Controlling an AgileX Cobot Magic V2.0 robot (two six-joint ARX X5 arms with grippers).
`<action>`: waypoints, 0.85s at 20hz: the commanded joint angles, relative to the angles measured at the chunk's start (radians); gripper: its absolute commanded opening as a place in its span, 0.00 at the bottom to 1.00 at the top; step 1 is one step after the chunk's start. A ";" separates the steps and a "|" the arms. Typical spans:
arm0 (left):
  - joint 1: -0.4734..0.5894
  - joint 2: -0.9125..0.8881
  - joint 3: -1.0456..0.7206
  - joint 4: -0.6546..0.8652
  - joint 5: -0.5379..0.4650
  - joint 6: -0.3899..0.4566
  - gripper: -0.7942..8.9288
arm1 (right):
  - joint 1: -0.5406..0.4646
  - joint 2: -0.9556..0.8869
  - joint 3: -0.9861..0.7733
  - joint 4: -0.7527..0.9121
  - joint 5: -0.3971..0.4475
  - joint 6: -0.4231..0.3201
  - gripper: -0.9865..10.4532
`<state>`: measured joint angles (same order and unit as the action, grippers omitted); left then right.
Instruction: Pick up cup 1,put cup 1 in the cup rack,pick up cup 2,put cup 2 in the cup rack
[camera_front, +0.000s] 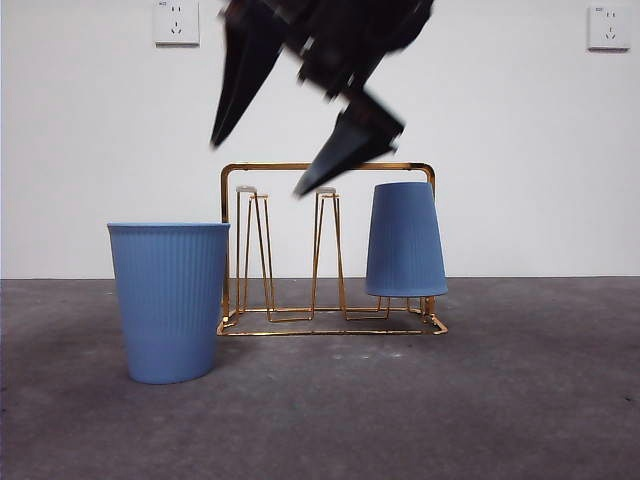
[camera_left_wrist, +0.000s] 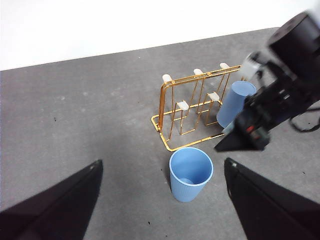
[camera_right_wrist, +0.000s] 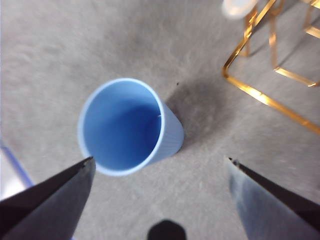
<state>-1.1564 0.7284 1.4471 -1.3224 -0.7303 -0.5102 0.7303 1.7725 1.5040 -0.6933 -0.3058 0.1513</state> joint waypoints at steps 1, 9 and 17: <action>-0.003 0.007 -0.008 0.005 -0.003 -0.009 0.50 | 0.019 0.047 -0.005 0.030 0.017 0.031 0.47; -0.003 0.040 -0.008 0.005 -0.003 -0.008 0.50 | 0.047 0.129 -0.003 0.111 0.069 0.059 0.47; -0.004 0.072 -0.008 0.005 -0.003 -0.006 0.50 | 0.056 0.189 -0.003 0.119 0.090 0.060 0.36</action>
<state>-1.1580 0.7986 1.4471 -1.3224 -0.7303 -0.5098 0.7807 1.9469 1.5040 -0.5800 -0.2161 0.2001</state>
